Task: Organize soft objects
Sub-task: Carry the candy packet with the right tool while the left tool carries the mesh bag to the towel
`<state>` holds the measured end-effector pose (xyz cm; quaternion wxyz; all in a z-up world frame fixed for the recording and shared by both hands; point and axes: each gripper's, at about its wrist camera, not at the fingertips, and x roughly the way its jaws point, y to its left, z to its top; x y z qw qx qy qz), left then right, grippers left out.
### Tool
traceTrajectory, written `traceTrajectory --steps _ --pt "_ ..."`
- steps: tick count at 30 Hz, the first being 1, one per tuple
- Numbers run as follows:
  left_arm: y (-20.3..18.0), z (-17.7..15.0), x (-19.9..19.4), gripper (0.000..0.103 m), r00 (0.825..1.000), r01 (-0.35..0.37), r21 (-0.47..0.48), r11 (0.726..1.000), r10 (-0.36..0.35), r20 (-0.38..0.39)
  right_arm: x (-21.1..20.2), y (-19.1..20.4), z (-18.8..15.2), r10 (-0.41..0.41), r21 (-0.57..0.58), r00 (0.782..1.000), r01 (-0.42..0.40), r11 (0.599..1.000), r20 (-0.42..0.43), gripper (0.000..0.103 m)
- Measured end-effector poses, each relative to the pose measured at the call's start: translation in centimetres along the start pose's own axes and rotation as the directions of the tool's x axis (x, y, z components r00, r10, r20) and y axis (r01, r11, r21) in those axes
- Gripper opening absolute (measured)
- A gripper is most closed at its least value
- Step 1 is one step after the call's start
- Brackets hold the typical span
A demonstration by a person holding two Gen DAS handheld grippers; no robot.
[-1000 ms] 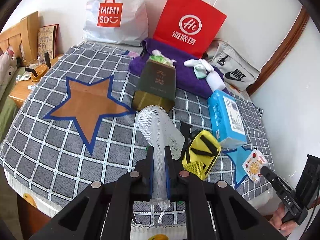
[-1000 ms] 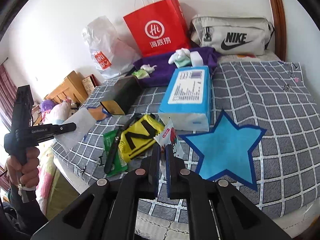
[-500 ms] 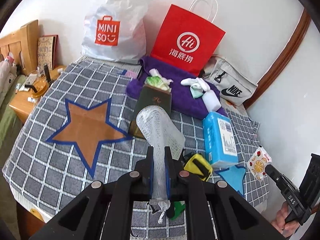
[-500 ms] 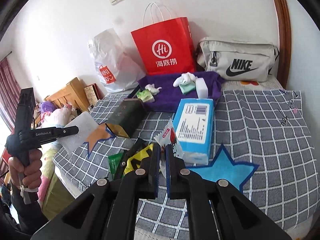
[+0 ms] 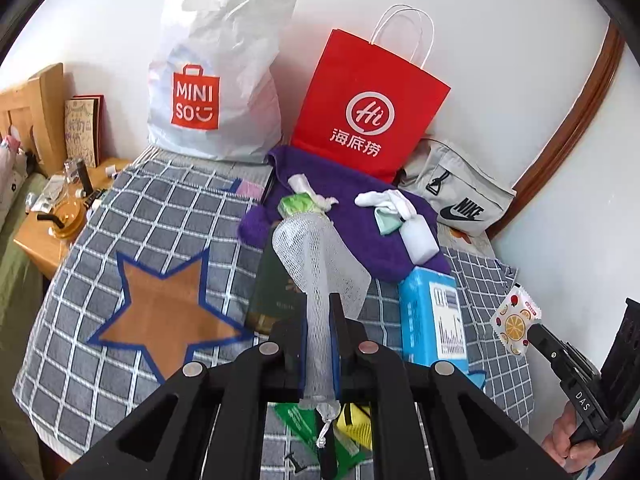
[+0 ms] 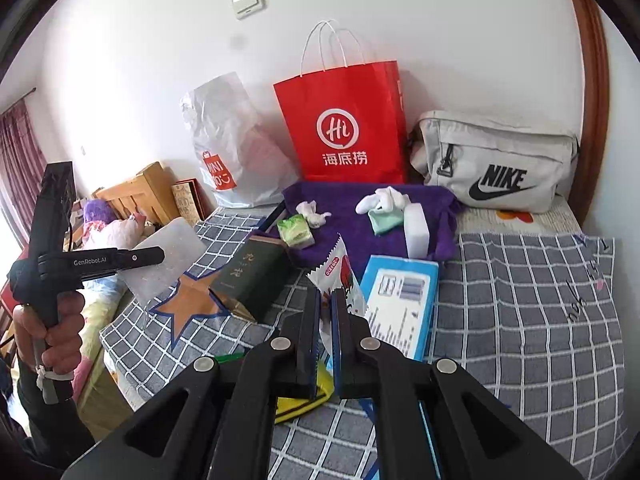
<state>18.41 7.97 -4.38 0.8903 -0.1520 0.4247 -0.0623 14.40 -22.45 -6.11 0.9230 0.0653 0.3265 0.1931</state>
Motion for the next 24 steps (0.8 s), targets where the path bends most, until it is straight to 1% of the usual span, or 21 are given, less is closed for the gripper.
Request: traceTrajectory --steps 6,10,14,20,24 --pt "0.1 1.8 1.2 0.009 1.000 -0.015 -0.001 1.000 0.015 -0.005 2.1 -0.1 1.8 0.001 -0.026 1.000 -0.001 1.000 -0.002 0.005" --pt "0.1 3.3 2.3 0.009 1.000 -0.012 0.000 1.000 0.012 -0.021 3.6 -0.6 3.0 0.012 -0.032 1.000 -0.012 0.999 -0.003 0.005" --pt "0.0 4.7 3.2 0.009 1.000 -0.016 0.009 1.000 0.016 -0.015 5.1 -0.9 4.3 0.009 -0.038 1.000 -0.009 0.999 -0.002 0.005" --pt "0.0 6.2 5.1 0.009 1.000 -0.017 0.011 1.000 0.017 -0.026 7.3 -1.5 6.2 0.010 -0.038 1.000 -0.010 0.999 -0.002 0.005" --pt "0.0 7.0 6.3 0.009 0.999 -0.016 0.011 1.000 0.016 -0.032 8.9 -1.5 7.4 0.004 -0.061 1.000 -0.004 0.998 0.004 0.005"
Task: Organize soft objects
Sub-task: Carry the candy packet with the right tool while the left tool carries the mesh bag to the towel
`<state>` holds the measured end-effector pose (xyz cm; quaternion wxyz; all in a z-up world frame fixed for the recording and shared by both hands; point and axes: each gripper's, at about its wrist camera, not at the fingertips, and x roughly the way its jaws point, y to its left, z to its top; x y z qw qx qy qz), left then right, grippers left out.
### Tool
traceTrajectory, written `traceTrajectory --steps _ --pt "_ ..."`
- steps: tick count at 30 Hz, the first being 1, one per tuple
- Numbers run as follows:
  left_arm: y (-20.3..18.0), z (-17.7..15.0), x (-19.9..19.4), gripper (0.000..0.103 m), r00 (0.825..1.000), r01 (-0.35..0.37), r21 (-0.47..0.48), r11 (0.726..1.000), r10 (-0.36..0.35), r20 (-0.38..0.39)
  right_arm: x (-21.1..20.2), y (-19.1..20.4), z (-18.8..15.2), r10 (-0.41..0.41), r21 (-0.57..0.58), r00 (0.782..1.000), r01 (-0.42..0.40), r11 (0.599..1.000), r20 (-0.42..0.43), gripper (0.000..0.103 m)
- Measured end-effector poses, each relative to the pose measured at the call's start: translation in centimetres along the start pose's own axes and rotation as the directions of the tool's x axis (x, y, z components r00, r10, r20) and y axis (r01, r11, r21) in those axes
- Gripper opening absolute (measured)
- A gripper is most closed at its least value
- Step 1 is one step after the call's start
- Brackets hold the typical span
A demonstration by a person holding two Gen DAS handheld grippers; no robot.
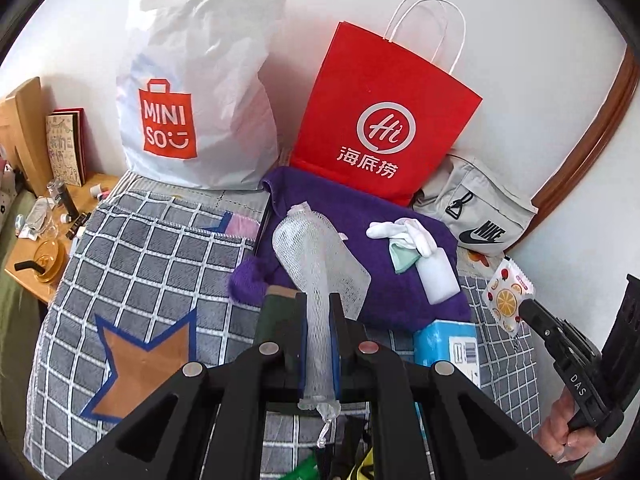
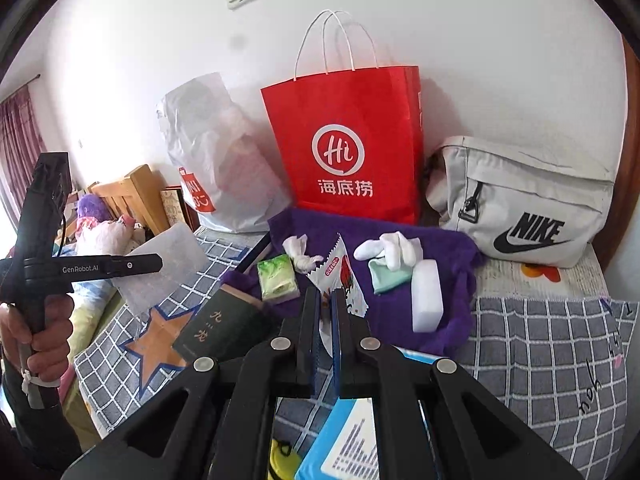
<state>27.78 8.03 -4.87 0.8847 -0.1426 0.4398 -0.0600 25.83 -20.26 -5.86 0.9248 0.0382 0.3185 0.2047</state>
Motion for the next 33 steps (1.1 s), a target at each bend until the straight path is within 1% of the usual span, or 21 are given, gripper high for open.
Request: traceTrajectory --steps 9,16,21,27,30,33 --pt "-0.4 2.4 3.2 0.009 1.000 0.005 0.005 1.000 -0.005 -0.015 3.7 -1.0 1.6 -0.001 -0.010 1.000 0.001 1.000 -0.013 0.005" --pt "-0.4 3.9 5.9 0.009 0.999 0.021 -0.002 1.000 -0.021 -0.030 7.2 -2.2 2.0 -0.003 -0.012 0.998 0.002 1.000 -0.055 0.005" --pt "-1.0 5.0 8.0 0.009 0.998 0.038 0.011 0.999 -0.037 -0.047 9.6 -3.1 1.5 -0.016 -0.030 0.994 0.013 0.999 -0.105 0.005" --pt "-1.5 6.1 10.7 0.009 0.996 0.058 -0.009 0.998 -0.059 -0.069 12.4 -3.7 0.4 -0.015 -0.054 0.984 0.006 0.999 -0.180 0.006" --pt "-2.2 6.4 12.4 0.009 0.995 0.045 0.002 0.999 -0.045 -0.090 13.3 -4.0 0.1 -0.026 -0.058 0.979 0.014 0.998 -0.202 0.006" --pt "-2.7 6.7 14.0 0.009 0.992 0.057 0.004 0.998 -0.056 -0.113 13.9 -4.4 -0.2 -0.022 -0.055 0.977 0.010 0.998 -0.214 0.006"
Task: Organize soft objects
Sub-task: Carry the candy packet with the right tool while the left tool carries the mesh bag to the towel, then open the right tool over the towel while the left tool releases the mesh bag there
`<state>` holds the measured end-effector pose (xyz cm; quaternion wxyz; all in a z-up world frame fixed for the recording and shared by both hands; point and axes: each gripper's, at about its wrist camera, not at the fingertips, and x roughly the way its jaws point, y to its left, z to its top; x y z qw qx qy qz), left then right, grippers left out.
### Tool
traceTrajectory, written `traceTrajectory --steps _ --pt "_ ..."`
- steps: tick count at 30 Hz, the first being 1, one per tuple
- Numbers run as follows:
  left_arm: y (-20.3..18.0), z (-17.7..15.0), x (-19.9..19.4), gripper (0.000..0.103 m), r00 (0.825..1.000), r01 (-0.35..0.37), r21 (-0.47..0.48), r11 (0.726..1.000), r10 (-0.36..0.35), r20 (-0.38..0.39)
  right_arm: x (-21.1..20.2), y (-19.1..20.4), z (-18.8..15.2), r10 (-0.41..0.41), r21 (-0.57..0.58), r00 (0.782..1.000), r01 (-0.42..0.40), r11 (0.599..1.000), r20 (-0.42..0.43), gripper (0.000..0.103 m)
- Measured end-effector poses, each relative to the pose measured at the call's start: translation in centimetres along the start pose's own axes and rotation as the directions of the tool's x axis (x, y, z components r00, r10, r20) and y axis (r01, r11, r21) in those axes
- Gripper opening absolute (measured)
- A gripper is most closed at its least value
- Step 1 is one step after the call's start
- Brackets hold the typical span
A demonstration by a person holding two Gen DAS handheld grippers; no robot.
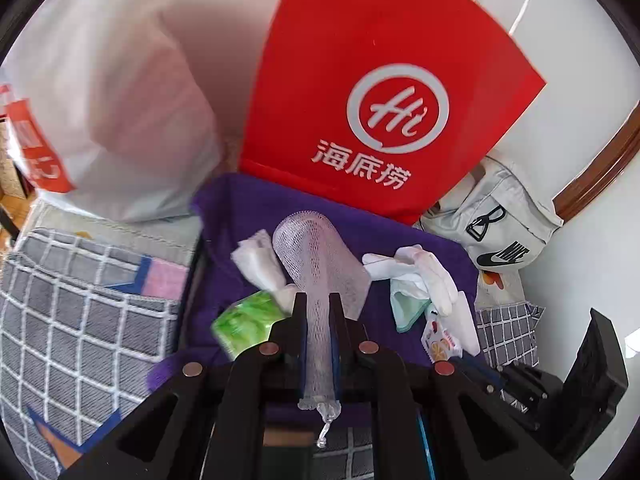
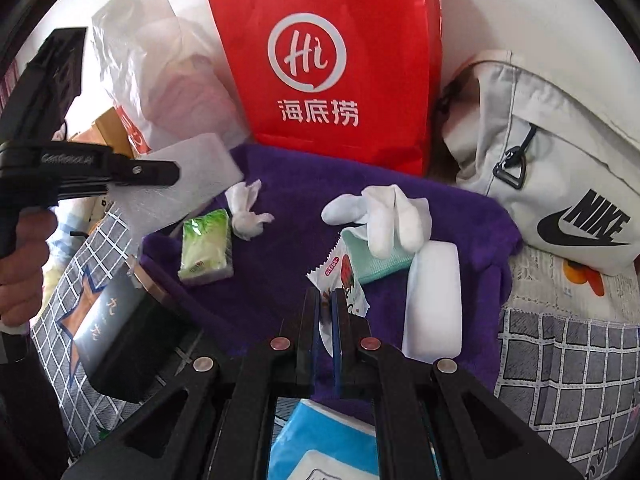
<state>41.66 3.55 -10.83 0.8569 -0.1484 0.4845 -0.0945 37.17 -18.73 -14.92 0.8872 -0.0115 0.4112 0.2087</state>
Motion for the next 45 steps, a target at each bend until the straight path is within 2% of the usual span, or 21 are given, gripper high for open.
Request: traceTrajectory --steps 7,19,20,21,22,23,24,26,27,28,30,34,38,43,45 --pt "0.4 0.7 2.9 0.009 0.999 0.032 -0.032 0.999 -0.033 -0.032 0.9 -1.0 -0.2 0.003 0.009 1.000 -0.003 1.000 -0.025 0.010" --pt "1.1 0.6 5.3 0.009 0.997 0.032 -0.035 0.999 -0.035 -0.075 2.8 -1.1 -0.3 0.051 0.029 0.997 -0.050 0.998 -0.060 0.012" --pt "1.1 0.6 5.5 0.009 0.996 0.031 -0.037 0.999 -0.034 -0.081 2.8 -1.0 -0.2 0.055 0.028 0.997 -0.053 0.998 -0.061 0.015" --pt "1.1 0.6 5.8 0.013 0.995 0.029 -0.037 0.999 -0.032 -0.092 2.8 -1.0 -0.2 0.059 0.030 0.996 -0.058 0.998 -0.059 0.024" --pt "1.1 0.6 6.0 0.019 0.994 0.022 -0.038 0.999 -0.026 -0.105 2.8 -0.9 -0.1 0.060 0.034 0.996 -0.058 0.998 -0.059 0.030" --pt "1.2 0.6 6.2 0.022 0.993 0.014 -0.040 0.999 -0.019 -0.114 2.8 -0.9 -0.1 0.059 0.039 0.996 -0.057 0.998 -0.063 0.046" --pt "1.2 0.5 6.3 0.023 0.993 0.012 -0.042 0.999 -0.016 -0.117 2.9 -1.0 -0.1 0.057 0.045 0.996 -0.054 0.998 -0.064 0.052" --pt "1.3 0.6 6.3 0.028 0.993 0.010 -0.046 0.999 -0.015 -0.118 2.5 -1.0 -0.1 0.057 0.052 0.997 -0.055 0.997 -0.044 0.052" --pt "1.3 0.6 6.3 0.036 0.993 0.006 -0.049 0.999 -0.012 -0.119 2.3 -1.1 0.0 0.064 0.057 0.997 -0.061 0.996 -0.037 0.052" --pt "1.4 0.6 6.2 0.047 0.993 0.003 -0.054 0.999 -0.009 -0.115 2.2 -1.1 0.0 0.065 0.060 0.997 -0.063 0.996 -0.034 0.052" --pt "1.4 0.7 5.7 0.052 0.995 0.000 -0.056 0.998 -0.005 -0.095 1.7 -1.1 0.1 0.057 0.066 0.998 -0.056 0.996 -0.023 0.052" --pt "1.2 0.9 4.5 0.052 0.997 -0.031 -0.038 0.999 0.028 -0.066 0.7 -0.9 0.1 0.038 0.065 0.999 -0.038 0.997 0.005 0.052" --pt "1.3 0.7 2.4 0.052 0.998 -0.057 -0.039 0.998 0.056 -0.015 -0.9 -0.4 0.1 -0.020 0.062 0.998 0.017 0.998 0.056 0.053" --pt "1.2 -0.2 -1.1 0.052 0.998 -0.046 -0.047 0.998 0.048 0.042 -3.6 -0.5 -0.9 -0.021 0.124 0.995 0.008 0.992 0.098 0.054" --pt "0.8 -0.7 -2.7 0.052 0.997 -0.049 -0.037 0.998 0.051 0.057 -4.6 -0.1 -1.3 -0.005 0.130 0.997 -0.004 0.991 0.072 0.054"
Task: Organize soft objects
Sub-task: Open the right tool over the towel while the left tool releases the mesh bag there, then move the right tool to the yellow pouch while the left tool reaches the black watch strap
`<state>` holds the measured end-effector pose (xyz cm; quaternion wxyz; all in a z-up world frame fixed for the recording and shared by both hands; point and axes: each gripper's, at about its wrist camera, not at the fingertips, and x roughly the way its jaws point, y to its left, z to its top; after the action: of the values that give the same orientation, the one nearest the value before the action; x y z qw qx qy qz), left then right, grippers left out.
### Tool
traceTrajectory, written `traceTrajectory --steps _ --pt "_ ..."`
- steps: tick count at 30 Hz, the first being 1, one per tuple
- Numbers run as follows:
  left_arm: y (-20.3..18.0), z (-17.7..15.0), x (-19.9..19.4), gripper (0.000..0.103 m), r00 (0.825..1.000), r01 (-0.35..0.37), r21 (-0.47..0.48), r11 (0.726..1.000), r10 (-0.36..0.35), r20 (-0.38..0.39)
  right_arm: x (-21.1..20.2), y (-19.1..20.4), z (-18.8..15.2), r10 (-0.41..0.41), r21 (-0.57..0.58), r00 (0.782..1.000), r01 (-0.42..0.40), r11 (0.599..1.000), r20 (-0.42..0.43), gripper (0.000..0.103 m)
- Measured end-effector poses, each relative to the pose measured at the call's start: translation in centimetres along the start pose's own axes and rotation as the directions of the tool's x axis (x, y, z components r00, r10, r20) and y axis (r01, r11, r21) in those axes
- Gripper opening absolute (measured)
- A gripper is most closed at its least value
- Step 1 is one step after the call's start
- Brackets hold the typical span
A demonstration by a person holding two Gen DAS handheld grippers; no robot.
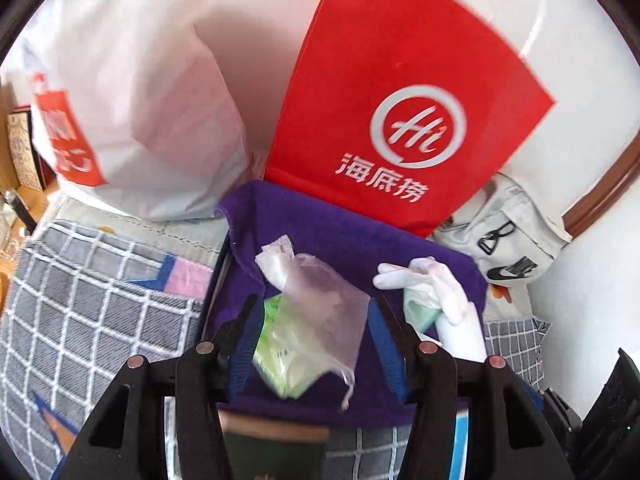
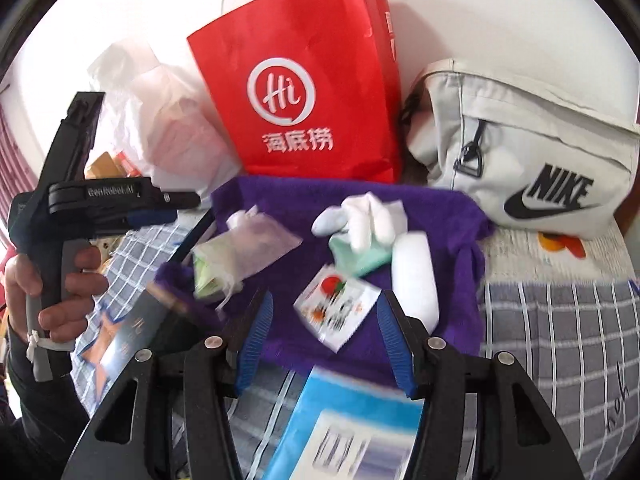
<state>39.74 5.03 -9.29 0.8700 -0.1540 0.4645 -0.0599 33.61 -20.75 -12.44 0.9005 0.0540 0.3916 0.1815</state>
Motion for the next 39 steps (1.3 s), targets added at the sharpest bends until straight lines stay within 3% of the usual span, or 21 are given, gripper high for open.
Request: traceTrajectory --steps 8,15,23,30,39 --pt "-0.8 -4.0 -7.0 0.052 0.998 0.010 0.044 0.999 -0.013 0.059 -4.2 2.8 -3.9 -0.005 0.031 1.000 0.006 0.999 -0.022 0.054" --pt "0.4 -9.2 -10.5 0.052 0.999 0.002 0.044 0.999 -0.004 0.047 -8.0 6.2 -8.9 0.033 0.007 0.999 -0.032 0.999 -0.038 0.054" --pt "3.2 -15.0 -11.4 0.052 1.000 -0.020 0.027 0.999 0.019 0.008 -8.7 8.7 -14.7 0.039 -0.006 0.996 -0.039 0.999 -0.078 0.054" --pt "4.9 -18.9 -10.8 0.052 0.999 -0.030 0.026 0.999 0.031 -0.034 -7.0 8.8 -18.0 -0.043 -0.001 0.991 0.043 0.999 -0.123 0.054" --pt "5.3 -21.8 -9.8 0.052 0.998 -0.030 0.054 0.998 0.033 -0.047 -5.0 6.3 -19.3 0.023 0.110 0.993 -0.011 0.994 -0.113 0.053"
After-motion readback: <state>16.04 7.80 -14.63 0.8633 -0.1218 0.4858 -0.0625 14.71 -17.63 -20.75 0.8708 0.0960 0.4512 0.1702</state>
